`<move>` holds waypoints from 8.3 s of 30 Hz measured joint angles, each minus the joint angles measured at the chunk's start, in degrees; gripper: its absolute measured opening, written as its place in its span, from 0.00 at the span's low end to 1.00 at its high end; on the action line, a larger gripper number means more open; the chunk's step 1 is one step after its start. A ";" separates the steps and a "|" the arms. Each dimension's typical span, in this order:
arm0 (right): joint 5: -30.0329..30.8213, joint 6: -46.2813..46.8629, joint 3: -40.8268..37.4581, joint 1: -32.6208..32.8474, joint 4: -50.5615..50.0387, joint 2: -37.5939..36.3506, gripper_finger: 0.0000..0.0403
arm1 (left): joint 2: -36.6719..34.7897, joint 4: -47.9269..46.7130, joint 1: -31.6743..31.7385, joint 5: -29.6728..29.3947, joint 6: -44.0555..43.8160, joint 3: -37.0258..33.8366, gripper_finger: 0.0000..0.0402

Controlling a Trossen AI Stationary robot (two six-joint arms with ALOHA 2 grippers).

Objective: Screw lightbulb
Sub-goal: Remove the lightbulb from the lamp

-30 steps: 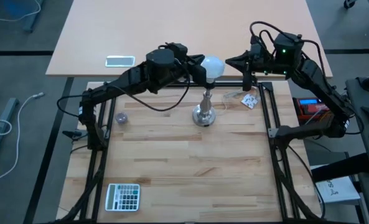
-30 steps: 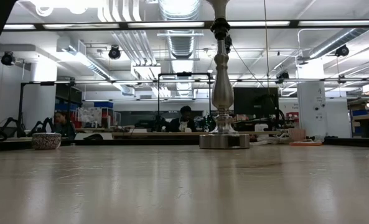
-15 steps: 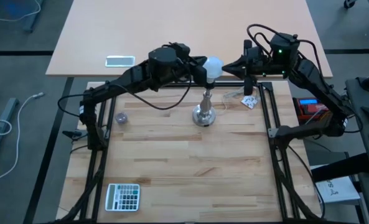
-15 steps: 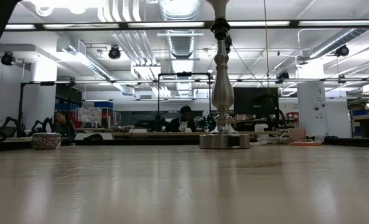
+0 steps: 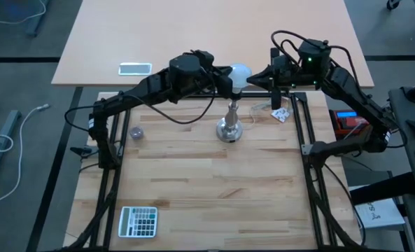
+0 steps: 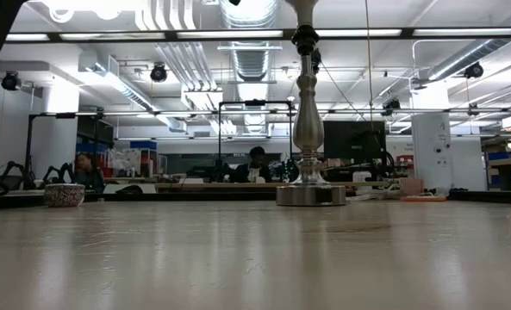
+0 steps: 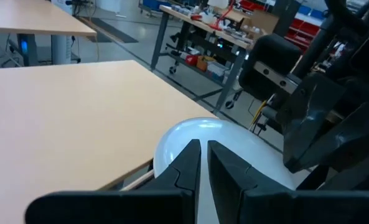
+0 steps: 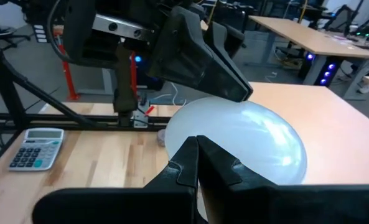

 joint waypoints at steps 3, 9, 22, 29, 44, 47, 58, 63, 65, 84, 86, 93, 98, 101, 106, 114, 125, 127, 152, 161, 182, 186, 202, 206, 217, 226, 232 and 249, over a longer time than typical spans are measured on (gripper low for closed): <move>1.41 -0.71 0.02 0.02 -0.31 -0.07 0.00 | -0.02 -0.01 -0.17 0.42 -0.74 -0.08 0.05; 3.11 -1.70 0.02 -0.04 -0.25 -0.04 0.00 | -0.07 -0.03 -0.74 2.00 -1.85 -0.11 0.05; 5.66 -4.05 0.02 -0.04 1.17 0.98 0.00 | 0.16 3.10 -1.76 5.17 -3.23 -0.31 0.05; 6.50 -3.20 0.89 -0.09 0.63 -0.25 0.00 | 0.26 4.28 -1.84 5.17 -1.66 -0.15 0.05; -2.33 0.75 0.88 0.07 -1.81 0.03 0.00 | 0.53 7.20 0.33 2.36 1.95 -0.65 0.05; -2.43 0.72 0.19 0.09 -1.78 0.09 0.00 | 1.01 6.55 0.47 2.25 1.73 -1.03 0.05; 2.62 -3.43 0.00 0.07 -2.60 0.15 0.00 | 0.90 6.14 -0.05 2.33 -0.29 -1.65 0.05; 3.45 -4.44 -0.02 -0.09 -2.60 0.16 0.00 | 0.87 6.43 -0.99 2.31 -2.54 -1.70 0.05; 3.86 -5.06 -0.07 -0.09 -2.56 0.17 0.00 | 0.85 6.47 -1.43 2.36 -3.29 -1.70 0.05; 6.01 -2.93 2.25 -0.04 -0.50 -0.15 0.00 | 0.55 10.94 -1.26 2.56 2.30 0.53 0.05; 5.62 -2.00 2.25 -0.03 -0.42 -0.06 0.00 | 0.55 10.40 -0.96 1.63 2.73 0.55 0.05; 3.21 -0.14 2.10 -0.02 -0.35 0.07 0.00 | 0.63 4.67 -0.01 -0.23 3.22 0.55 0.05; 3.08 -0.16 1.73 -0.02 -0.84 0.85 0.00 | 0.63 1.78 0.27 -0.82 2.60 0.40 0.05; 2.96 -0.33 1.32 -0.02 -0.66 1.32 0.00 | 0.63 1.60 0.27 -0.88 2.40 0.40 0.05; 2.87 -1.01 1.07 -0.02 -0.68 1.68 0.00 | 0.59 1.34 0.27 0.29 0.94 0.37 0.05; 5.79 -3.24 1.01 0.00 -0.67 1.79 0.00 | 0.85 3.46 0.26 1.31 -1.41 -0.61 0.05; 8.07 -5.63 0.98 -0.04 -0.24 1.88 0.00 | 1.05 6.97 -0.20 3.45 -3.62 -1.20 0.05; 8.46 -6.52 0.96 -0.04 -0.08 1.88 0.00 | 1.07 7.43 -0.48 3.46 -4.41 -1.24 0.05; 9.36 -5.75 0.81 -0.07 -0.26 0.73 0.00 | 0.47 13.97 -1.04 2.32 1.72 -1.20 0.05; 9.42 -4.61 0.72 -0.07 -0.10 -0.29 0.00 | -0.35 12.72 0.07 -1.50 5.18 -1.15 0.05; 7.38 0.91 1.85 -0.04 -1.66 -0.50 0.00 | -0.07 3.07 1.34 -1.64 0.69 -1.48 0.05; 7.41 0.36 1.27 -0.04 -1.64 -0.37 0.00 | -0.07 2.99 1.32 -0.80 -0.96 -1.50 0.05; 11.61 -2.86 1.01 -0.11 -1.41 0.83 0.00 | -0.20 3.15 -0.73 2.02 -6.06 -1.92 0.05; 13.08 -3.40 0.98 -0.15 -0.96 0.96 0.00 | -0.17 3.77 -1.33 4.32 -6.11 -1.98 0.05; 13.31 -3.94 2.07 -0.06 -0.16 0.70 0.00 | -0.16 8.27 -1.57 5.39 -4.38 -2.22 0.05; 9.02 -0.95 2.82 -0.04 -1.85 0.13 0.00 | -0.66 8.61 0.72 2.51 -0.47 -0.54 0.05; 5.74 0.52 2.36 0.00 -1.98 0.32 0.00 | -0.17 4.55 2.19 1.94 -1.11 -0.93 0.05; 8.76 -3.10 0.70 0.02 -0.79 0.58 0.00 | 0.46 4.71 1.22 5.24 -7.79 -1.44 0.05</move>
